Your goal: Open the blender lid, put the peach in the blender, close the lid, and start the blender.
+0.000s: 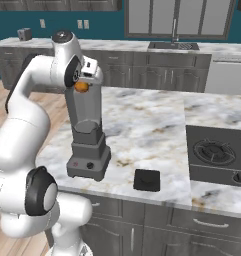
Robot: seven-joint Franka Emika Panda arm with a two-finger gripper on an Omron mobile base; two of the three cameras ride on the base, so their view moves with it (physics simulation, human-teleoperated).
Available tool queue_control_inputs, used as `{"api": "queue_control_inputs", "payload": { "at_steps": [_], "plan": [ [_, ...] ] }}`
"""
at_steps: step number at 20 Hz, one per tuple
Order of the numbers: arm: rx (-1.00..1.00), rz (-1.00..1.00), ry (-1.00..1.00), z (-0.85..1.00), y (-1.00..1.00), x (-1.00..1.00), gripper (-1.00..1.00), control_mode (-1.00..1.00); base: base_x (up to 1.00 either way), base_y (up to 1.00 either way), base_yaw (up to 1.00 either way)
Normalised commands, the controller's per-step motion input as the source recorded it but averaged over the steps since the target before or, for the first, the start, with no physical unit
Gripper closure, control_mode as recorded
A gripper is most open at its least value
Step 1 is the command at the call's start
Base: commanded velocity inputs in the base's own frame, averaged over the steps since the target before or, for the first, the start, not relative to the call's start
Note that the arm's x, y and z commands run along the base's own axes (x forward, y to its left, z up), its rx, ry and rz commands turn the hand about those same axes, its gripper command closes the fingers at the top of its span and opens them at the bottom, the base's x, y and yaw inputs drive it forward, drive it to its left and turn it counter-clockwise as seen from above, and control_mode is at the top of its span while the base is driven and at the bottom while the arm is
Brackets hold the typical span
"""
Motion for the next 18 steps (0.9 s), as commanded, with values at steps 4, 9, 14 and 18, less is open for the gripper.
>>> {"api": "queue_control_inputs", "payload": {
  "at_steps": [4, 9, 14, 18],
  "plan": [
    [-0.05, 0.0, 0.04, -0.33, 0.0, 0.0, 1.0, -1.0, 0.0, 0.0, 0.0],
    [-0.02, 0.0, 0.07, -0.28, 0.0, 0.0, 1.0, -1.0, 0.0, 0.0, 0.0],
    [-0.03, 0.0, 0.11, -0.4, 0.0, 0.0, -1.0, -1.0, 0.0, 0.0, 0.0],
    [-0.01, 0.0, 0.06, -0.27, 0.0, 0.0, -1.0, -1.0, 0.0, 0.0, 0.0]
  ]
}}
